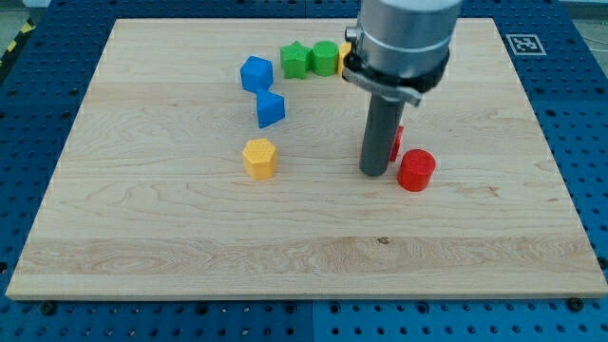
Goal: Place your arm below the red circle
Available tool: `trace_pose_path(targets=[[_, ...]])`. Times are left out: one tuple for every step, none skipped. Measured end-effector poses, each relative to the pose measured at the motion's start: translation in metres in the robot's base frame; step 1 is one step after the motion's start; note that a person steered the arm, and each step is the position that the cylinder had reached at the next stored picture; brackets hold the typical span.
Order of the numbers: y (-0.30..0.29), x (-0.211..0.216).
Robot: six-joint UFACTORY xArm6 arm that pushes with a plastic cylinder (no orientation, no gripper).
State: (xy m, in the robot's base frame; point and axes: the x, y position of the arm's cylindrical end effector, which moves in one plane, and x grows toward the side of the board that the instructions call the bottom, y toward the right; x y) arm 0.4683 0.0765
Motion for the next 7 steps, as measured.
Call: trace_pose_path(targets=[[0.003, -0.029], [0.003, -0.033], [0.003, -0.032], [0.012, 0.002], [0.012, 0.04], [0.029, 0.063], [0.047, 0.068]])
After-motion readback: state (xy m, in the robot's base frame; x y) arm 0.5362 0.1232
